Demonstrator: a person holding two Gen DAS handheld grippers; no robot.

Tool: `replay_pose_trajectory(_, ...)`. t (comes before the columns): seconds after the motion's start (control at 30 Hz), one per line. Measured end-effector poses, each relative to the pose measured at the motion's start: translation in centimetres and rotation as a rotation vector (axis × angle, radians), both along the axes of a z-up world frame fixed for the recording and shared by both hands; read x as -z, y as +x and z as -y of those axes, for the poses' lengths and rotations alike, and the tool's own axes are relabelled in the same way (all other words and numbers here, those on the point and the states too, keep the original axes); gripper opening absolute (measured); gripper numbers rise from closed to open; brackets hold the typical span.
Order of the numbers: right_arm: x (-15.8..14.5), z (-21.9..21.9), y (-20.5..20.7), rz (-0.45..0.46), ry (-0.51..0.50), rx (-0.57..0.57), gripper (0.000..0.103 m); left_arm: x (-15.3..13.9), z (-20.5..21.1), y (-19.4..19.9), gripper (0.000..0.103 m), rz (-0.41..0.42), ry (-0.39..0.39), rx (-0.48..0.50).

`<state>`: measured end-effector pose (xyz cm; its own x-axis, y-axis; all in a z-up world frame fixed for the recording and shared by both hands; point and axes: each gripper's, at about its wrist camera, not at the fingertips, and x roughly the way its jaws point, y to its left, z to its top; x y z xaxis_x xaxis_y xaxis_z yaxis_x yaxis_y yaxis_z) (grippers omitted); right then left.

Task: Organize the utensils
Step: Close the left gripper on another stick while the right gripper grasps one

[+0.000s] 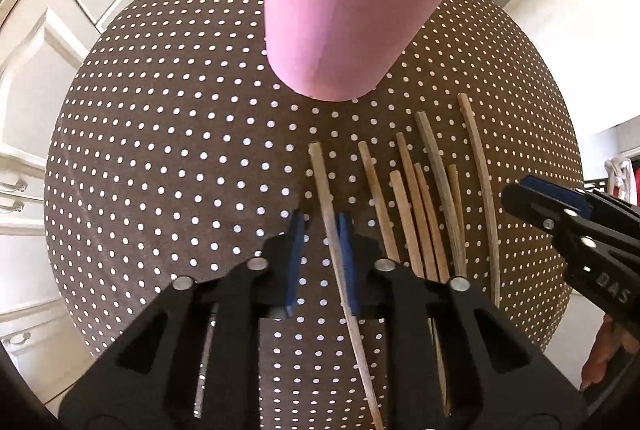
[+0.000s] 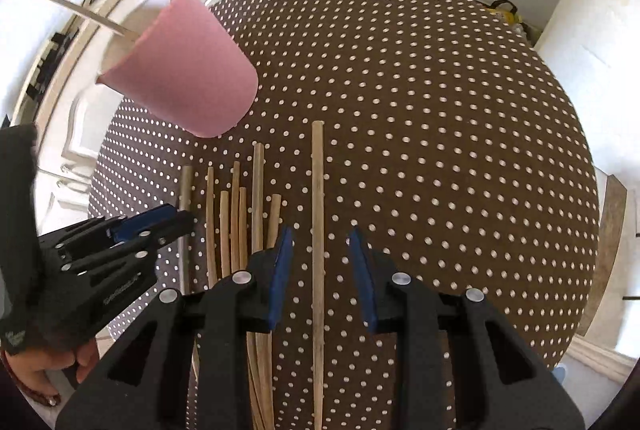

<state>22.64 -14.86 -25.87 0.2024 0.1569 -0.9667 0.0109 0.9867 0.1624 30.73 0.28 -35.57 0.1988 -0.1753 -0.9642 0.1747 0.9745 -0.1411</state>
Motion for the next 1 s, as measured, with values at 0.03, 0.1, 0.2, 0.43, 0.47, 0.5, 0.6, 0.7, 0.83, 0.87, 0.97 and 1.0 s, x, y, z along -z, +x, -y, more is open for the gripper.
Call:
replay_pose_trajectory(0.03, 0.3, -0.2, 0.2, -0.007, -0.002, -0.010, 0.028, 0.0, -0.1, 0.0, 0.011, 0.002, 0.006, -0.009)
replay_pose_trajectory(0.1, 1.1, -0.4, 0.8, -0.030, -0.005, -0.030, 0.028, 0.2, -0.4, -0.7, 0.008, 0.001, -0.003, -0.028)
replay_pose_trajectory(0.2, 1.7, -0.4, 1.7, -0.050, 0.007, -0.041, 0.028, 0.0, -0.5, -2.6, 0.006, -0.001, -0.014, -0.060)
replay_pose_trajectory(0.43, 1.9, -1.7, 4.5, -0.089, -0.032, -0.131, 0.024, -3.0, -1.3, -4.9, 0.006, 0.056, -0.033, -0.138)
replay_pose_trajectory(0.47, 2.0, -2.0, 4.9, -0.096, -0.049, -0.144, 0.021, -3.6, -1.4, -5.2, 0.006, 0.067, -0.036, -0.154)
replay_pose_trajectory(0.5, 2.1, -2.2, 5.2, -0.100, -0.054, -0.151, 0.019, -4.1, -1.4, -5.3, 0.006, 0.073, -0.038, -0.160)
replay_pose_trajectory(0.6, 2.3, -2.4, 5.9, -0.111, -0.060, -0.176, 0.012, -5.5, -1.6, -5.9, 0.006, 0.097, -0.037, -0.182)
replay_pose_trajectory(0.7, 2.5, -2.2, 6.8, -0.117, -0.044, -0.201, 0.008, -6.9, -2.5, -6.6, 0.006, 0.115, -0.049, -0.211)
replay_pose_trajectory(0.83, 2.4, 0.0, 7.7, -0.119, 0.004, -0.204, 0.005, -8.3, -2.6, -6.5, 0.006, 0.140, -0.043, -0.214)
replay_pose_trajectory(0.87, 2.2, 0.3, 7.8, -0.116, 0.029, -0.200, 0.005, -8.5, -2.4, -6.5, 0.006, 0.143, -0.043, -0.213)
replay_pose_trajectory(0.97, 1.1, 2.2, 6.8, -0.078, 0.071, -0.210, 0.005, -9.8, -2.3, -6.7, 0.006, 0.159, -0.048, -0.217)
replay_pose_trajectory(1.0, 0.5, 2.7, 6.5, -0.063, 0.083, -0.214, 0.005, -10.2, -2.4, -6.8, 0.006, 0.164, -0.051, -0.216)
